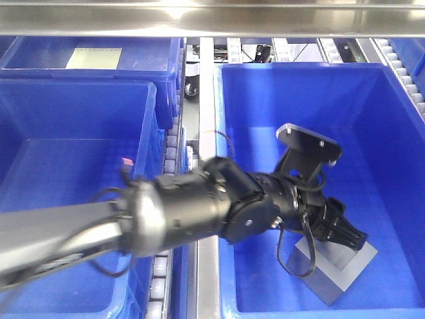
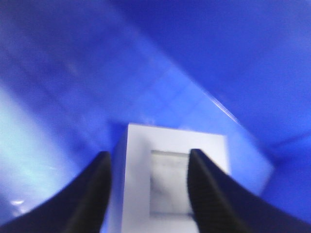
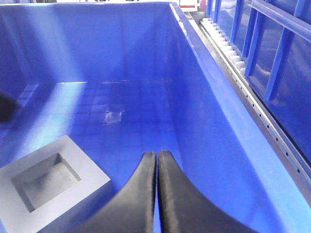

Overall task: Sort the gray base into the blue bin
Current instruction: 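Lower the block into the bin and open the left gripper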

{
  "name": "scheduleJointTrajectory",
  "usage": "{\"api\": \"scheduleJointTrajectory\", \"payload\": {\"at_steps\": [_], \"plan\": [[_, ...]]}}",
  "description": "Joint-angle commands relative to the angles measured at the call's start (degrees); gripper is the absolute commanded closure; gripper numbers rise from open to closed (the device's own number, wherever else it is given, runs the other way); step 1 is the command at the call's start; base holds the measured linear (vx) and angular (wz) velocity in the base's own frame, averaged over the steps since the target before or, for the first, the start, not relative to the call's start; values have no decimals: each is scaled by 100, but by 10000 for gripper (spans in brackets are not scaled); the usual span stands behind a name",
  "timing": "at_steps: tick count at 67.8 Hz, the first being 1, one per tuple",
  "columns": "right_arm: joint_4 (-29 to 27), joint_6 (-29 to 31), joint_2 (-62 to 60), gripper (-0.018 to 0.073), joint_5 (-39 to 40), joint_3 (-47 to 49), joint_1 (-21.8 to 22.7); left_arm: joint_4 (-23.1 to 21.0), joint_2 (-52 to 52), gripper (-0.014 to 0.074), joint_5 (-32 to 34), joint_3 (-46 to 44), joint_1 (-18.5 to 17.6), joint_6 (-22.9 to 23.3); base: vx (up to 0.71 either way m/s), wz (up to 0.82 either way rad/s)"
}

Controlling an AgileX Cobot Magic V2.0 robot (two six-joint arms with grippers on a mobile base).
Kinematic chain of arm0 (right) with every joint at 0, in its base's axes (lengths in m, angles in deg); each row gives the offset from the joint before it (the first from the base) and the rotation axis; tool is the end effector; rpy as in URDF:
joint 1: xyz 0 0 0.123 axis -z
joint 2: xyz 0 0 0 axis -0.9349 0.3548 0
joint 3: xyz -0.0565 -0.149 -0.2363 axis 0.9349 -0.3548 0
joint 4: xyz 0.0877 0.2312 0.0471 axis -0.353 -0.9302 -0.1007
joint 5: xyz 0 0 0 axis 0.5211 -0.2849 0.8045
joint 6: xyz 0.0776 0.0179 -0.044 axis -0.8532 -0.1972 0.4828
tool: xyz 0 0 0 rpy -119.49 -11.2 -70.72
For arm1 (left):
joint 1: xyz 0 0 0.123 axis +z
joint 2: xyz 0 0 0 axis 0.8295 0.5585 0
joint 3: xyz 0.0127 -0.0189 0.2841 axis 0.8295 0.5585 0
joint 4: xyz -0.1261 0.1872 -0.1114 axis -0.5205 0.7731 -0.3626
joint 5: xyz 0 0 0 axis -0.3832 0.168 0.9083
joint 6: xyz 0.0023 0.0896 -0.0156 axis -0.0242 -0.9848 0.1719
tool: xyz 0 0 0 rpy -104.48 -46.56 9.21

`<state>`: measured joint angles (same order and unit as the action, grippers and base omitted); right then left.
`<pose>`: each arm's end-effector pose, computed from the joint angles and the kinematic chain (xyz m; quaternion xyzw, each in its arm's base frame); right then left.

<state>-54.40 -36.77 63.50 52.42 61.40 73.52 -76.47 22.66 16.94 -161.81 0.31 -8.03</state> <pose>0.0562 -0.0040 0.1854 0.0352 0.7542 -0.0176 0.6555 0.2509 -0.3679 0.2564 0.3045 0.8475 -0.2539 0.3530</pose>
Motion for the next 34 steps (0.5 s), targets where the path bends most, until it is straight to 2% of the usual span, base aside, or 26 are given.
{"api": "scheduleJointTrajectory", "payload": {"at_steps": [1, 7, 20, 34], "plan": [[43, 70, 104, 564, 329, -10, 27, 189, -696, 309, 392, 172, -60, 56, 0, 0], [43, 70, 104, 564, 329, -10, 27, 189, -1178, 373, 616, 720, -55, 56, 0, 0], [43, 70, 104, 564, 329, -10, 27, 390, -2546, 598, 1174, 2266, -55, 56, 0, 0], [43, 70, 104, 564, 329, -10, 27, 385, -4261, 604, 1493, 3721, -55, 62, 0, 0]]}}
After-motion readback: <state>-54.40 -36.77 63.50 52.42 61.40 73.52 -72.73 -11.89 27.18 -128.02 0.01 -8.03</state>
